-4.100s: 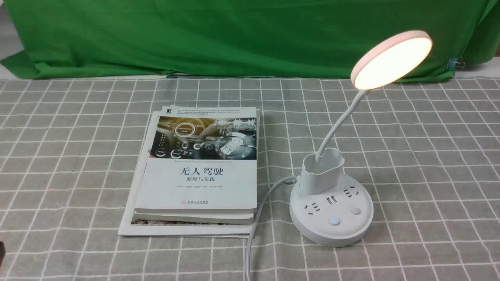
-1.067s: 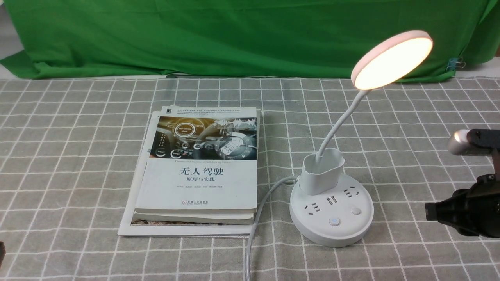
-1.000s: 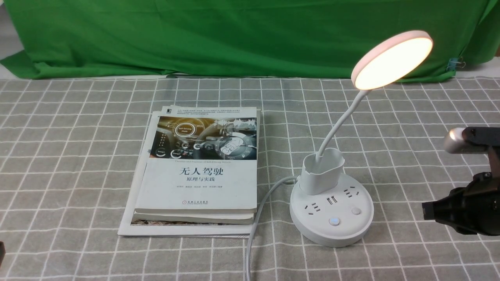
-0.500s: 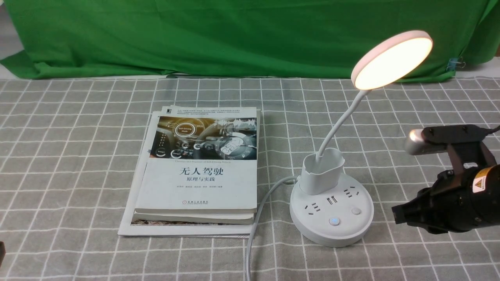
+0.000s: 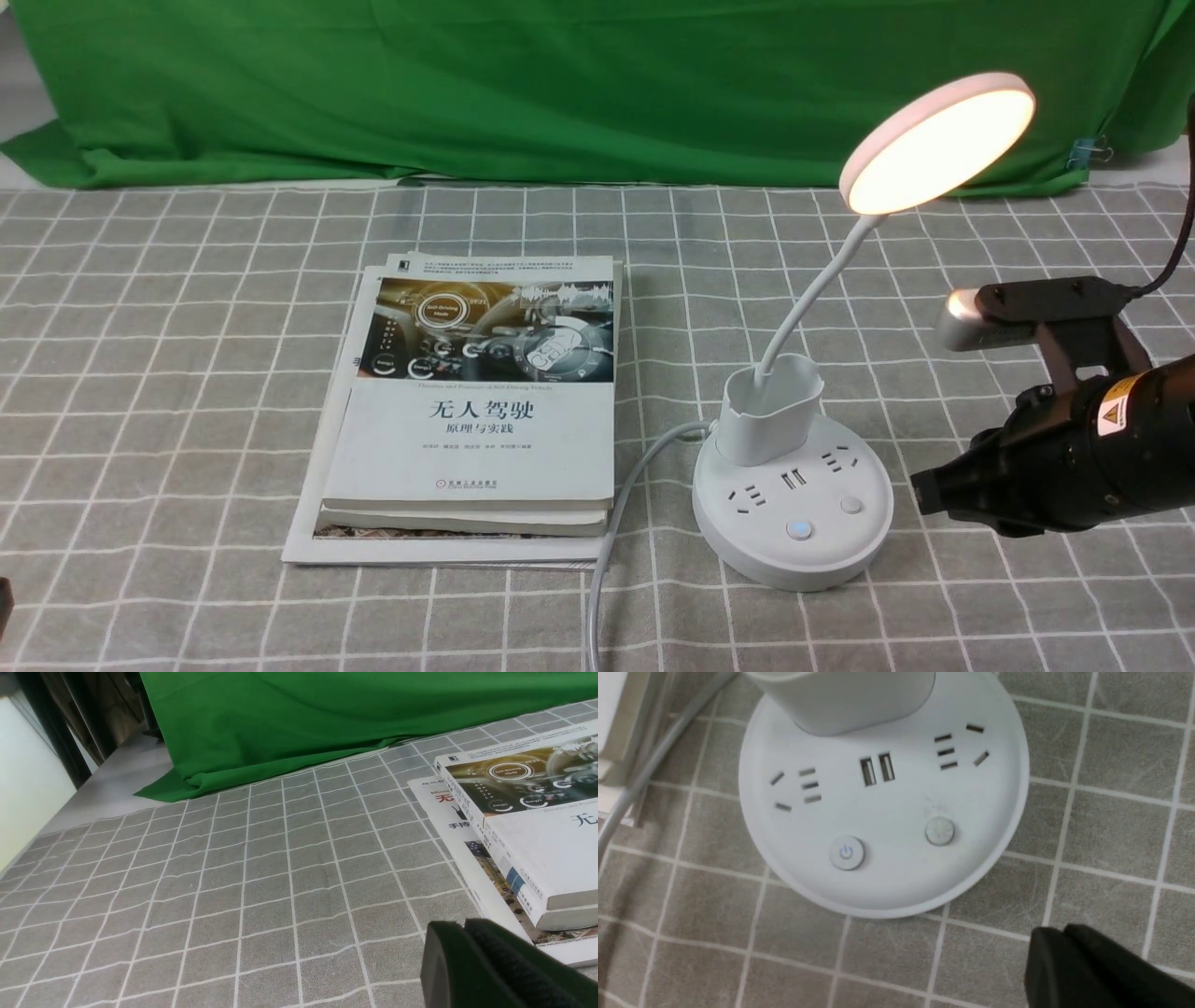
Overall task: Turn off the desk lamp on the grey coffee tablecloth by hand.
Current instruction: 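Press the power button on the lamp base to turn the lamp off with the right gripper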
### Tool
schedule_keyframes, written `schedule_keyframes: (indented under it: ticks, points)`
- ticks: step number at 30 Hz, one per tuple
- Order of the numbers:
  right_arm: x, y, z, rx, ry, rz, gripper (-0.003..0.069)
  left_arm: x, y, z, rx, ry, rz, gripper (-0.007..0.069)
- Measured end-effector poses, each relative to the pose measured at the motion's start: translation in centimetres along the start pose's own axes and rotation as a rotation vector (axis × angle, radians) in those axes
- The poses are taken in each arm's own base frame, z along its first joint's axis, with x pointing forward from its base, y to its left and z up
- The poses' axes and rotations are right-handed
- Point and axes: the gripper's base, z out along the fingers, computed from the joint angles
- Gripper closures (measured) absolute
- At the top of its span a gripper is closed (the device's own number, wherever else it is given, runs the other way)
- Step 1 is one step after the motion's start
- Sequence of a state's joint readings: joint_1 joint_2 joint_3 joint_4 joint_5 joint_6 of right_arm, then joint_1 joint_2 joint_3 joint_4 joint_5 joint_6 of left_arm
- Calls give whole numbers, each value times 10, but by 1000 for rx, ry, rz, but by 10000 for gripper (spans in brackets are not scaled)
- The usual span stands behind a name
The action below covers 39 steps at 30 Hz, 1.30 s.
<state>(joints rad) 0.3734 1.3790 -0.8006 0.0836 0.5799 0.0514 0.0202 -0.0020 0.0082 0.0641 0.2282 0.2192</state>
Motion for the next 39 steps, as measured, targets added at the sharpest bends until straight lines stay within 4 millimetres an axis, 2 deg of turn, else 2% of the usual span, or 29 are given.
schedule_keyframes:
  ticks: [12, 22, 31, 39]
  points:
    - [-6, 0, 3, -2, -59, -19, 574, 0, 0, 0, 0, 0, 0, 606]
    - [-13, 7, 35, -54, -34, -65, 545, 0, 0, 0, 0, 0, 0, 606]
    - [-29, 19, 57, -74, 41, -113, 628, 0, 0, 0, 0, 0, 0, 606]
    - [-27, 19, 69, -73, 94, -113, 624, 0, 0, 0, 0, 0, 0, 606]
